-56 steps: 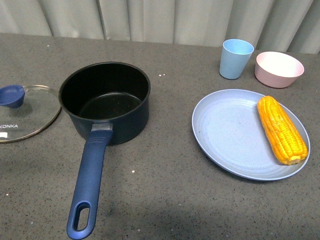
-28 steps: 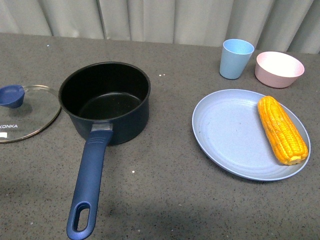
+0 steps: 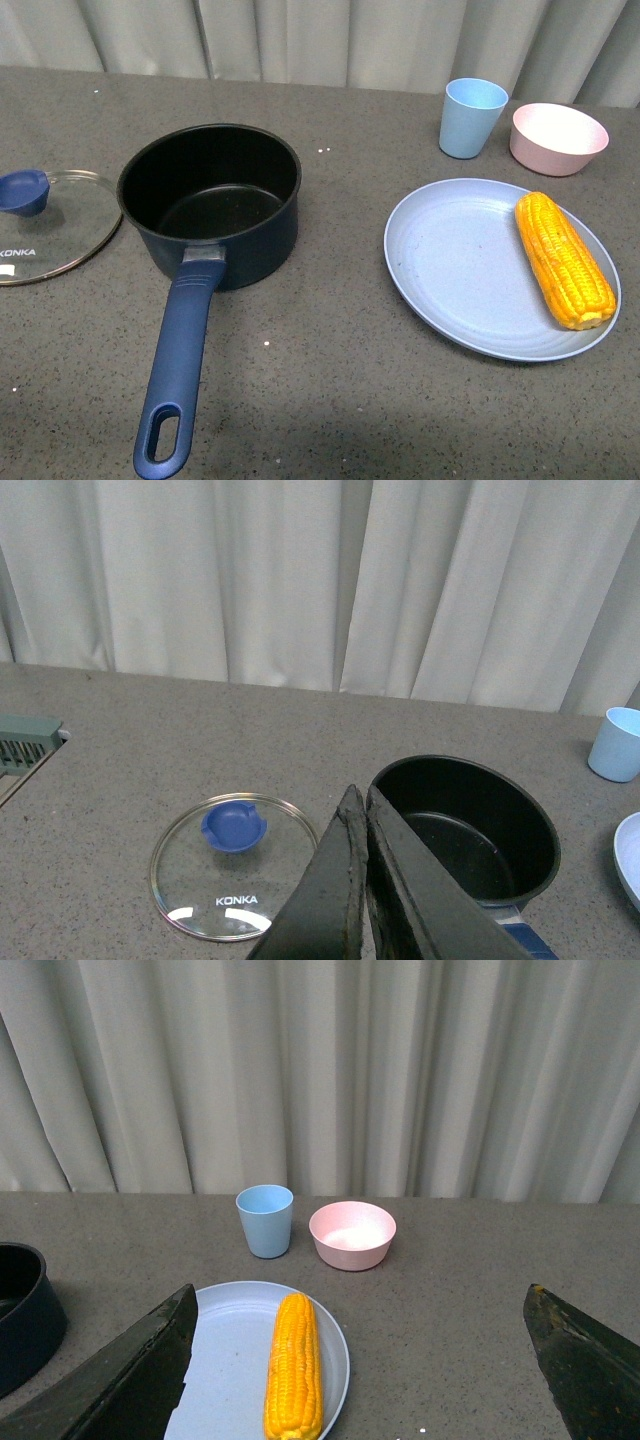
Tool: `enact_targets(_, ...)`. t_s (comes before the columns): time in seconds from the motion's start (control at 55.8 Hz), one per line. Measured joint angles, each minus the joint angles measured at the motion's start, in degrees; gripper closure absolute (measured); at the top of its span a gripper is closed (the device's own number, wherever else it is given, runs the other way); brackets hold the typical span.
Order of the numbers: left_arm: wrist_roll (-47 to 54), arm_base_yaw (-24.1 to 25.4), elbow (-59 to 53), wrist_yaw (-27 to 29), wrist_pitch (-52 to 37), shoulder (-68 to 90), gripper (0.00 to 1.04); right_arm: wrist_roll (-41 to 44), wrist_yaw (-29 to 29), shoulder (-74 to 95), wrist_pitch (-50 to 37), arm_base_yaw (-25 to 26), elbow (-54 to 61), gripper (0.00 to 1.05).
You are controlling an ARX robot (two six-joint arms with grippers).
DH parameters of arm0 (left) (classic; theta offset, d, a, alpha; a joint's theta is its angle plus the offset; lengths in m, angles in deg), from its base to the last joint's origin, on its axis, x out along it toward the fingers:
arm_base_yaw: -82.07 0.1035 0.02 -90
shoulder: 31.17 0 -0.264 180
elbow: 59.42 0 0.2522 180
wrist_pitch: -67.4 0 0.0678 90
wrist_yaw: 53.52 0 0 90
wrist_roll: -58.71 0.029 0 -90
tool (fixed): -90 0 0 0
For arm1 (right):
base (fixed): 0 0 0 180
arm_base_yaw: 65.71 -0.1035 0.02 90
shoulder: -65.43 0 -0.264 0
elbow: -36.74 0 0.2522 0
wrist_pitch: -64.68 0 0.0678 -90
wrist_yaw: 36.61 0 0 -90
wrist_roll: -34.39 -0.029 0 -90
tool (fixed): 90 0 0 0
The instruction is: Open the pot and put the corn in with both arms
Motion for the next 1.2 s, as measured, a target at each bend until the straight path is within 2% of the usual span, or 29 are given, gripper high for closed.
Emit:
enact_targets(0.251,0.0,0.0,0.0,0.0,8.4,-8.8,1.01,0.0,0.0,0.0,0.0,0.0,0.0,0.09)
enact_targets(0.825,0.0,0.0,0.0,0.0,18.4,-18.9,1.01,0.0,0.0,0.0,0.0,0.0,0.0,0.09)
enact_targets(0.933,0.0,0.0,0.0,0.0,27.4,-26.2,1.01,0.0,0.0,0.0,0.0,0.0,0.0,0.09)
enact_targets(1.094,0.0,0.0,0.0,0.0,28.2,-28.2,1.01,0.0,0.0,0.0,0.0,0.0,0.0,0.09)
enact_targets(1.148,0.0,0.0,0.0,0.0,28.2,-28.2,0.90,0.0,0.0,0.0,0.0,0.0,0.0,0.09)
enact_targets(1.202,0.0,0.0,0.0,0.0,28.2,-28.2,0.75,3.0,0.6,4.3,7.0,0.7,-2.8,0.09)
